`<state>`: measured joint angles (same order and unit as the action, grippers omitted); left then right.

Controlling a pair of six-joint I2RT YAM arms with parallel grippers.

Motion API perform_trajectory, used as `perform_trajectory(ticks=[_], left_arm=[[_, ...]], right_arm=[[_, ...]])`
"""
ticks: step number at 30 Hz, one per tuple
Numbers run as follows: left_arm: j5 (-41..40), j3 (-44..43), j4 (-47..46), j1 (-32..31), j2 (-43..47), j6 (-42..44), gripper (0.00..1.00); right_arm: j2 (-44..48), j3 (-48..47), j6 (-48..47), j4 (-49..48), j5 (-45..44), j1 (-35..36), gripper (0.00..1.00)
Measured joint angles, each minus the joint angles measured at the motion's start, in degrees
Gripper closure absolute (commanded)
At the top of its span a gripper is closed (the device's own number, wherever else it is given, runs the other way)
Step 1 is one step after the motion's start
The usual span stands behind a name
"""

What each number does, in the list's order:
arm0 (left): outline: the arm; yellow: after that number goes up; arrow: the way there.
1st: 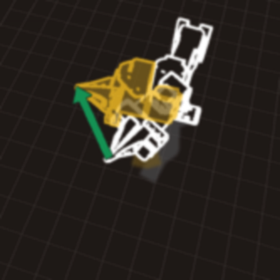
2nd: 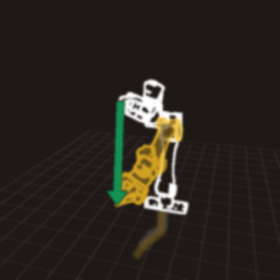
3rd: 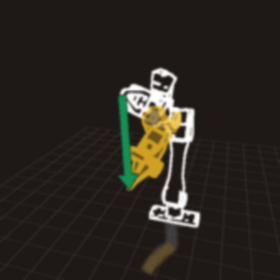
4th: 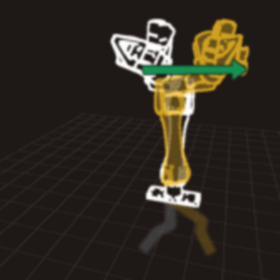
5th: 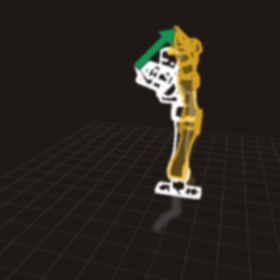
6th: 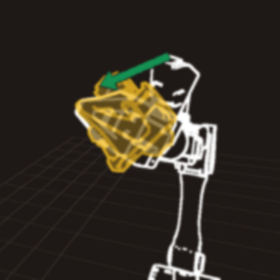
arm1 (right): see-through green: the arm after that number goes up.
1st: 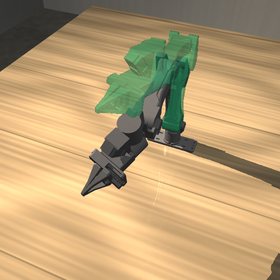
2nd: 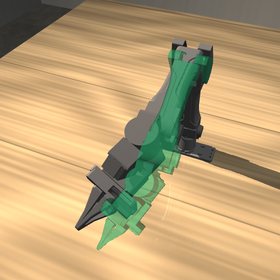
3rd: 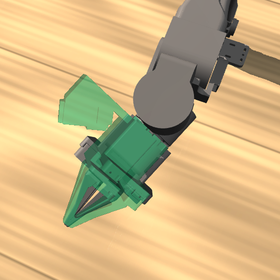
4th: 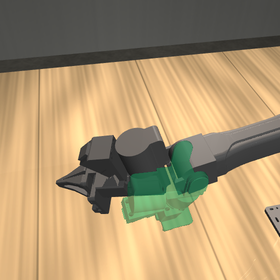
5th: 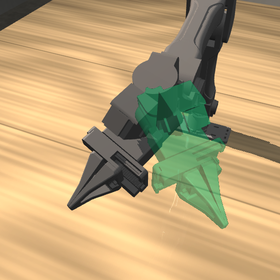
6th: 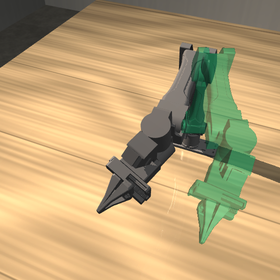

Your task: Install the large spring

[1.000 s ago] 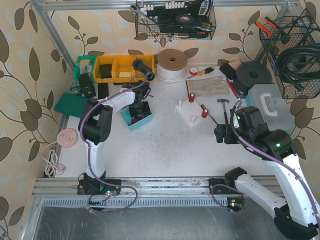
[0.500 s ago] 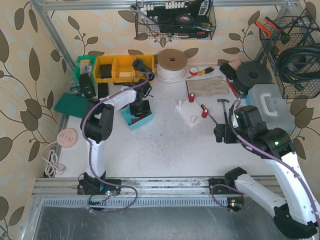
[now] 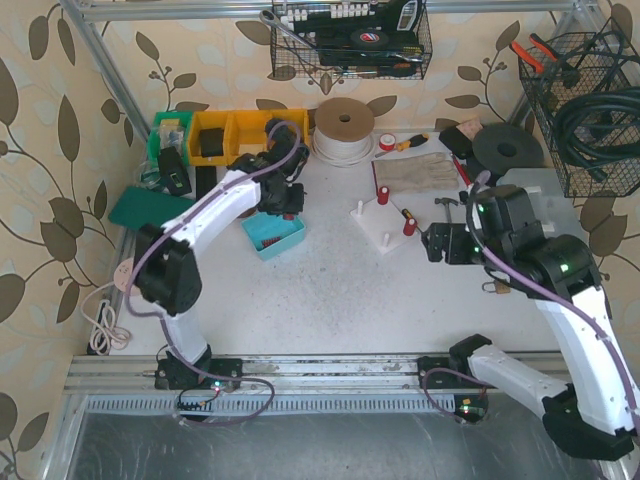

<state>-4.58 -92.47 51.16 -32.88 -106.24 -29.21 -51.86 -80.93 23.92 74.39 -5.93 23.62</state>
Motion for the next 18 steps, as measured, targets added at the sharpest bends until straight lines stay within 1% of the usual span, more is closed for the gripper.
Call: perform_trajectory(ticks=[3, 6, 8, 10, 12, 14, 18], left_arm=[[-1.99, 0.24, -2.23, -3.41, 6.49, 4.55, 0.95], [-2.45, 4.9, -9.57, -6.64, 13.62, 11.41, 0.98], [-1.31, 11.69, -17.11, -8.46, 18.97, 16.57, 1.0], [0.94, 20.55, -25.92, -9.62, 24.63, 21.94, 1.0], [3.85, 26.97, -31.08, -9.94, 28.57, 26.23, 1.0], [6.36, 29.38, -33.29, -9.99, 29.9, 29.9, 1.0], [9.86, 29.51, -36.74, -11.39, 29.92, 36.15, 1.0]], right_arm=[[-3.15, -1.11, 0.37, -0.57, 2.82, 0.0, 0.07], [-7.08, -1.14, 0.55, -2.29, 7.06, -1.09, 0.14], [-10.32, -1.14, 0.92, -4.44, 11.65, -3.5, 0.23], [-13.7, -1.18, 1.75, -6.64, 16.81, -6.03, 0.3], [-17.05, -1.25, 1.88, -8.52, 21.31, -7.56, 0.36], [-20.02, -1.27, 1.66, -9.99, 25.59, -8.02, 0.41], [-23.19, -1.27, 1.36, -12.28, 33.73, -8.04, 0.42]])
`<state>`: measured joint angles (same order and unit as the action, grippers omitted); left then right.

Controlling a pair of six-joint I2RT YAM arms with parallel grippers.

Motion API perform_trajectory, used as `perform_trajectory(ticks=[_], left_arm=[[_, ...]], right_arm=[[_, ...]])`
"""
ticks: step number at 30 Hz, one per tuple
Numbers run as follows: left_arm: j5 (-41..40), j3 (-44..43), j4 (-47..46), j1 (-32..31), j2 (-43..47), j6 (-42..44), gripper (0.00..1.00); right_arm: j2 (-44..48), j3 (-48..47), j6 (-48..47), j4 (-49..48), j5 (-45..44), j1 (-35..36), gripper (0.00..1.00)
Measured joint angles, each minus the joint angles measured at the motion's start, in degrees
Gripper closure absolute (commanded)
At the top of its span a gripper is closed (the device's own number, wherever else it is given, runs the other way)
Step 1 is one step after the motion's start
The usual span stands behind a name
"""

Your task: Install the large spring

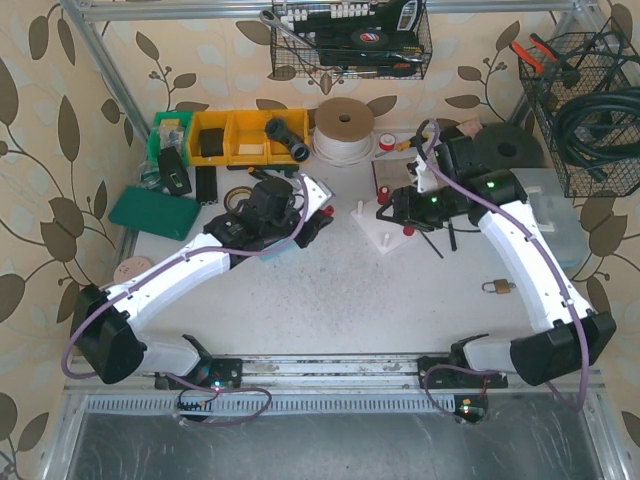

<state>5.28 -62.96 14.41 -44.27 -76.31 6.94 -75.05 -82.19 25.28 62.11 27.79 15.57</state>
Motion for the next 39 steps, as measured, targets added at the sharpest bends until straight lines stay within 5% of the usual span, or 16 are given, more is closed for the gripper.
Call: perform_trajectory(ticks=[16, 21, 26, 30, 32, 35, 39], left_arm=[[8.46, -4.55, -2.99, -4.87, -4.42, 11.23, 1.0], [9.33, -6.12, -2.38, -4.9, -5.77, 11.47, 1.0], [9.22, -7.48, -0.66, -4.81, -7.69, 12.59, 1.0], [8.76, -7.52, -0.57, -4.85, -8.28, 12.46, 0.7], [8.0, -7.52, -1.11, -4.85, -8.26, 12.07, 0.43], [5.75, -6.58, -2.19, -4.85, -7.37, 10.8, 0.28], [1.79, -2.23, -2.56, -3.8, -3.06, 6.32, 0.22]], right_arm=[[-8.48, -3.08, 1.51, -6.99, 12.15, 6.21, 0.48], [-10.25, -3.13, 1.6, -7.58, 12.15, 8.0, 0.62], [-11.47, -3.5, 1.07, -6.75, 9.2, 8.15, 1.0], [-12.0, -4.42, 0.81, -5.73, 6.88, 8.66, 1.0], [-12.46, -5.55, 0.63, -5.44, 5.73, 8.92, 1.0], [-13.22, -6.71, 0.59, -6.25, 4.04, 9.18, 1.0], [-14.32, -7.63, 0.22, -6.86, -1.57, 9.31, 1.0]])
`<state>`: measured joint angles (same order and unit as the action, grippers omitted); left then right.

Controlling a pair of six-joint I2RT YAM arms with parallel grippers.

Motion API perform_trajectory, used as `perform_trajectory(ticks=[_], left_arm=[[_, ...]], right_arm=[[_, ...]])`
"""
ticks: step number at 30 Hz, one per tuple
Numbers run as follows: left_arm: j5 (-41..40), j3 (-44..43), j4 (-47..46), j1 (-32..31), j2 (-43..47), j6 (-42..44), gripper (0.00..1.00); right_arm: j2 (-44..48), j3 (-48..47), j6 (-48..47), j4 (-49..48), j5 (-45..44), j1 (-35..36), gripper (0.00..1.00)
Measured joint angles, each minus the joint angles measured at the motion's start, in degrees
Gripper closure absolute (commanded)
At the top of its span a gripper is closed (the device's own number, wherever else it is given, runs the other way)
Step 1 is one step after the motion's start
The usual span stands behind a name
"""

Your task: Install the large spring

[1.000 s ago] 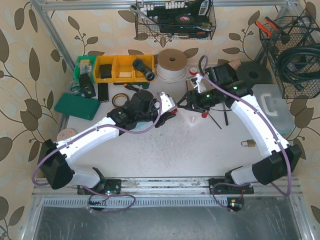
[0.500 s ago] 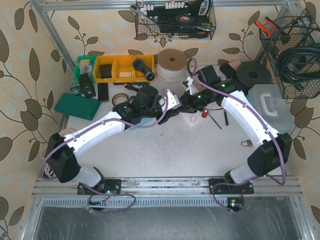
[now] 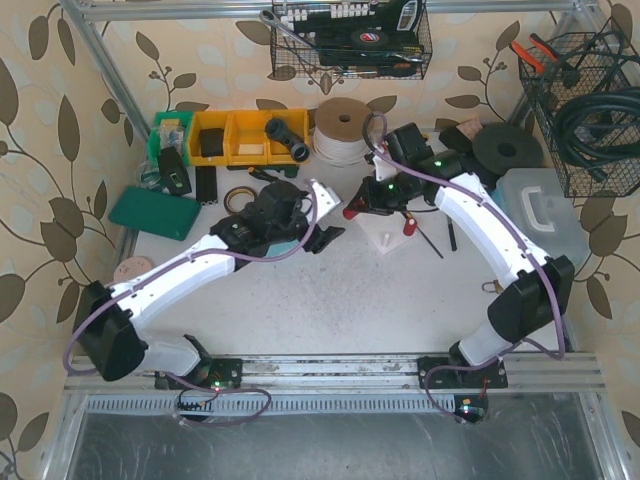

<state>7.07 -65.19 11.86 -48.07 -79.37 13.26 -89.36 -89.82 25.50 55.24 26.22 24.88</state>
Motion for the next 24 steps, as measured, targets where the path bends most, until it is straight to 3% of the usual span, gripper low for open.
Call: perform_trajectory(ticks=[5, 11, 16, 24], left_arm=[[-5.92, 6.01, 2.43, 6.05, 5.68, -8.81, 0.19], [-13.88, 6.95, 12.59, 15.58, 8.68, -21.2, 0.13], [-17.16, 7.04, 18.62, 16.63, 10.84, -26.73, 0.13], [-18.93, 6.8, 22.34, 16.65, 11.02, -27.65, 0.14]], right_arm=[[-5.2, -3.5, -2.45, 0.66, -10.12, 0.11, 1.0], [-15.17, -8.96, -6.12, 1.77, -20.7, 0.52, 1.0], [-22.03, -14.05, -8.61, 2.62, -27.15, 1.44, 1.0], [-25.38, -17.03, -10.36, 2.69, -31.41, 2.34, 1.0]])
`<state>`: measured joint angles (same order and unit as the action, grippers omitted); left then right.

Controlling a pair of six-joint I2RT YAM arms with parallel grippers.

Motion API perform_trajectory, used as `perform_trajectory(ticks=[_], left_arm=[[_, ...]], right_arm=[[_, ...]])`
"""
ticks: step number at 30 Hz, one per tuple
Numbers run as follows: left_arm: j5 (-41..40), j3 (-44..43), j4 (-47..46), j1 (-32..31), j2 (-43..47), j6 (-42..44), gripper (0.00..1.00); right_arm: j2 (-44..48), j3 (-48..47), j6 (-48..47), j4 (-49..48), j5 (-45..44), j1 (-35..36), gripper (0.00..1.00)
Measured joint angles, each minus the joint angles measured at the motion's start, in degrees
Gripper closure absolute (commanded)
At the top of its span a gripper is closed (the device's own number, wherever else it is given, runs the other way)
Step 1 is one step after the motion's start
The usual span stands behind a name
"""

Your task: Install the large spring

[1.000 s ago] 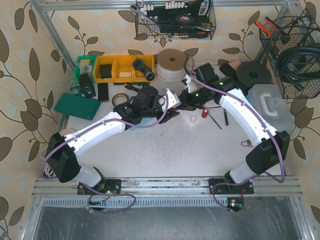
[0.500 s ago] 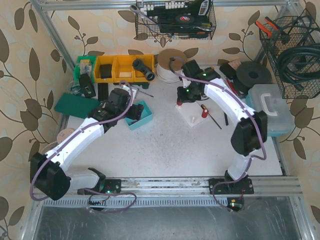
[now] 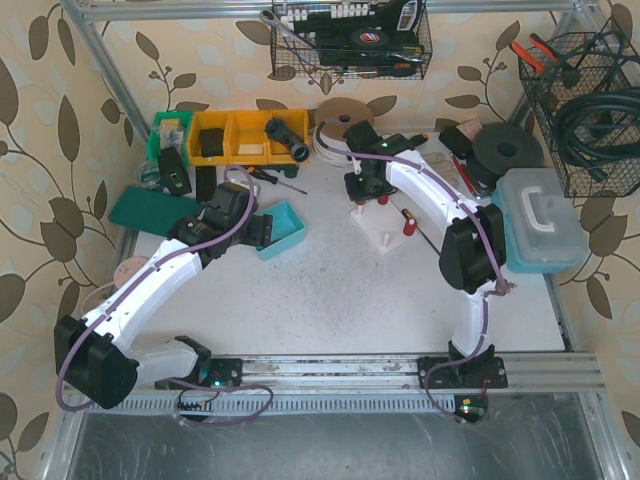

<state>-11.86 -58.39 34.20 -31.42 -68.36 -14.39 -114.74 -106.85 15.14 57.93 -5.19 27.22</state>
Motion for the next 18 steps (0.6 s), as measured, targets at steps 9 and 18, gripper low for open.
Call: perform_trajectory(ticks=[9, 18], left_arm=[[-0.63, -0.11, 0.79, 0.0, 0.0, 0.81, 0.14], [-2.82, -0.59, 1.99, 0.0, 0.09, 1.53, 0.15]], right_arm=[[-2.25, 0.0, -0.17, -0.94, -0.37, 0.04, 1.0], [-5.2, -0.15, -1.57, -2.32, -2.34, 0.11, 0.99]])
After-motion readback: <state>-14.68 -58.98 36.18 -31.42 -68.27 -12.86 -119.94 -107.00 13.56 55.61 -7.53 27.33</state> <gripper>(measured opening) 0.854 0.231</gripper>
